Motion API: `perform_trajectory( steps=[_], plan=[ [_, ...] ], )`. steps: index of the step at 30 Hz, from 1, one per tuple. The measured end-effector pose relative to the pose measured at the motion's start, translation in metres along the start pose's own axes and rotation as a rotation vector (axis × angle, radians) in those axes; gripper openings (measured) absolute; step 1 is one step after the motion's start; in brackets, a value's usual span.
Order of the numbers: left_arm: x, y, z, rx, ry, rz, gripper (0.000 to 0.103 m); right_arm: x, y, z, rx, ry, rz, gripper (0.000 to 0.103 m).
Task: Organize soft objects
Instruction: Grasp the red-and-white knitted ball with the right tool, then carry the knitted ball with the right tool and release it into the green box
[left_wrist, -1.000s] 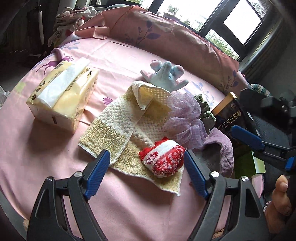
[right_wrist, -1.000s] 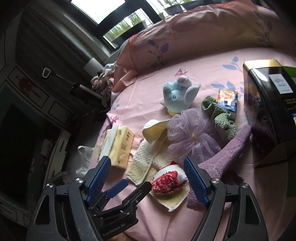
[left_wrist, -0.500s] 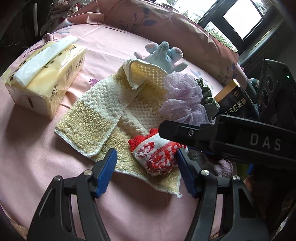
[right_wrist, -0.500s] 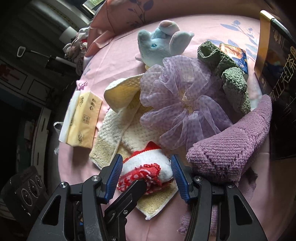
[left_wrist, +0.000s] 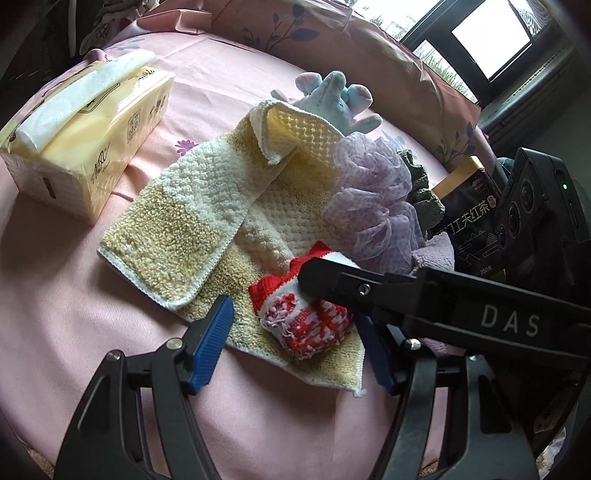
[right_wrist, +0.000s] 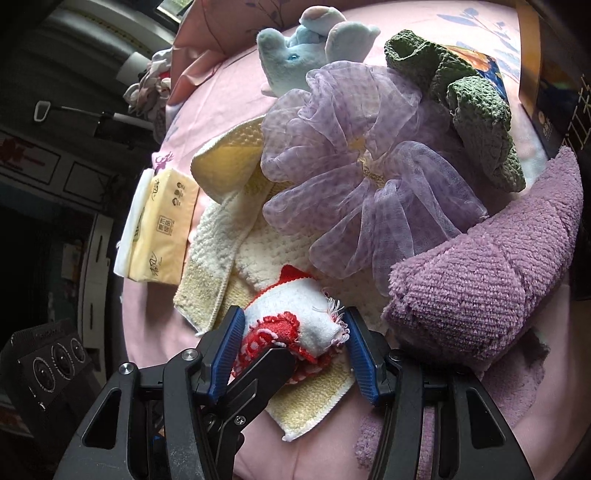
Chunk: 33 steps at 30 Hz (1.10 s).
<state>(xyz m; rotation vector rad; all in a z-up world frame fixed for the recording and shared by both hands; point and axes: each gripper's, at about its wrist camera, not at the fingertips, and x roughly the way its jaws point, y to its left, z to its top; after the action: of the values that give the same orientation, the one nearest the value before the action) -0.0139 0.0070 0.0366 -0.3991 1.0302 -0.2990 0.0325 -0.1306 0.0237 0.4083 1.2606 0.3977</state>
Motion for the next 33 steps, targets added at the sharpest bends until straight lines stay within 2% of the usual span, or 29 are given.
perform_trajectory(
  steps=[4,9,14,20,27,33],
  plan=[
    [0.004,-0.008,-0.002,0.047,-0.004,0.03,0.07,-0.002,0.002,-0.003,-0.02,-0.01,0.006,0.056],
    [0.007,-0.012,-0.003,0.08,-0.02,0.049,0.069,0.001,0.008,-0.004,-0.04,-0.025,0.002,0.056],
    [0.005,-0.011,-0.002,0.071,-0.031,0.028,0.067,0.004,0.01,-0.003,-0.041,-0.03,0.012,0.056],
    [-0.003,-0.016,-0.003,0.103,-0.073,0.0,0.052,0.001,0.014,-0.006,-0.053,-0.047,0.019,0.056],
    [-0.021,-0.02,-0.004,0.126,-0.139,-0.029,0.052,-0.014,0.025,-0.01,-0.092,-0.094,0.08,0.056],
    [-0.034,-0.023,-0.004,0.154,-0.176,-0.045,0.052,-0.027,0.038,-0.015,-0.125,-0.137,0.09,0.056]
  ],
)
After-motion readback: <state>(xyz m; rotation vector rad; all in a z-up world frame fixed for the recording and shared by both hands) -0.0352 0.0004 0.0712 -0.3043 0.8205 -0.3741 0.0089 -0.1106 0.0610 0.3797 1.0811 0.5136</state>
